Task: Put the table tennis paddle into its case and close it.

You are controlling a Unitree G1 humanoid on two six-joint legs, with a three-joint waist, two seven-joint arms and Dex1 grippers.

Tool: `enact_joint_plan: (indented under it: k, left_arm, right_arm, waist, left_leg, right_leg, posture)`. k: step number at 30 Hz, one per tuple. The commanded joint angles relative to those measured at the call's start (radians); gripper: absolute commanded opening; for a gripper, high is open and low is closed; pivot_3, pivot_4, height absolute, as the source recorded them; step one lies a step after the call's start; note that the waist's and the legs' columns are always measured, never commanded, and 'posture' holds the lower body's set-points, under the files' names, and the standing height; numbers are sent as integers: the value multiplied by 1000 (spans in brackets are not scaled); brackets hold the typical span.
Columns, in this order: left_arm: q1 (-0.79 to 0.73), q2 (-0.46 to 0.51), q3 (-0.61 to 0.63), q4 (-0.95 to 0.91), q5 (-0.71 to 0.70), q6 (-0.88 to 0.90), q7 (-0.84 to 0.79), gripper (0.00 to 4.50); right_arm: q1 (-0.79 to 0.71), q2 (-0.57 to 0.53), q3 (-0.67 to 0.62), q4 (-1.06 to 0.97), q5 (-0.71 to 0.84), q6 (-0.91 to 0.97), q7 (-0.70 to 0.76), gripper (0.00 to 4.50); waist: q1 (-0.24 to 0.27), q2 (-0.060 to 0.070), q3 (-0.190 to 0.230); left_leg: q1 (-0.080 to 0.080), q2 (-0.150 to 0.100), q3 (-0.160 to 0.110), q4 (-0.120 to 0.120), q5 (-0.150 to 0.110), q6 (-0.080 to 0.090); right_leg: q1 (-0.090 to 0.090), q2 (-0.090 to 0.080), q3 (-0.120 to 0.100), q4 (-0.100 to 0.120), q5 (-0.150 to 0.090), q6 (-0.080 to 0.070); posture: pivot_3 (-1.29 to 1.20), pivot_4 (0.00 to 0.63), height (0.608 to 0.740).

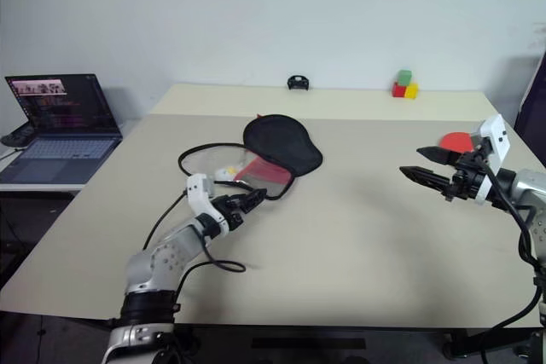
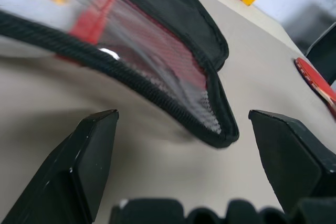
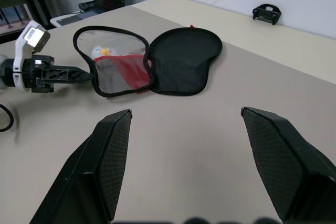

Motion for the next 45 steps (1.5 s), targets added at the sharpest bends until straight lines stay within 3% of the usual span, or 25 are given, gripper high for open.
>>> enact_joint_plan:
  k: [1, 8, 11, 21, 31, 39, 45]
  left_arm:
    - [-67, -17, 19, 78, 4, -52, 6, 4358]
    - [-178, -52, 49, 260, 14, -113, 36, 4358]
    - [-212, -72, 40, 307, 23, -134, 42, 3791]
    - [-211, -48, -8, 284, 32, -68, -42, 123]
    - [-167, 47, -89, 118, -33, 158, -245, 30]
    - [-114, 54, -142, -1, -88, 294, -332, 30]
    - [-78, 100, -267, -112, -106, 356, -468, 30]
  right_arm:
    - [3, -13, -36, -43, 19, -7, -9, 3640]
    - [12, -15, -38, -50, 26, -9, -23, 3640]
    - [9, -17, -38, -49, 23, -11, -30, 3676]
    - [-3, -43, -47, -45, 22, -12, -28, 3676]
    - [39, -125, -48, -80, 36, 7, 40, 3676]
    - [99, -155, -75, -139, 62, 40, 62, 3676]
    - [154, -173, -104, -190, 82, 70, 66, 3676]
  waist:
    - [2, 0, 0]
    - [3, -1, 0]
    - [4, -1, 0]
    - [2, -1, 1]
    - [3, -1, 1]
    - [3, -2, 1]
    - [3, -1, 1]
  left_leg:
    - [0, 0, 0, 0, 0, 0]
    - [0, 0, 0, 1, 0, 0]
    - [0, 0, 0, 1, 0, 0]
    - [-1, 0, 0, 0, 2, -3]
    - [-2, 0, 0, 0, 2, -3]
    - [-2, 0, -1, 0, 0, -1]
    - [-2, 0, -1, 0, 1, -1]
  right_leg:
    - [0, 0, 0, 0, 0, 0]
    - [0, 0, 0, 0, 0, 0]
    - [0, 0, 0, 0, 0, 0]
    - [-1, 0, 0, 0, 0, 0]
    - [-1, 0, 0, -1, 0, 0]
    - [-1, 0, 0, 0, 0, 0]
    - [-1, 0, 0, -1, 0, 0]
  posture:
    - [0, 150, 740]
    - [0, 150, 740]
    - [0, 150, 740]
    - [0, 150, 740]
    - [0, 150, 740]
    - [0, 150, 740]
    - [0, 150, 740]
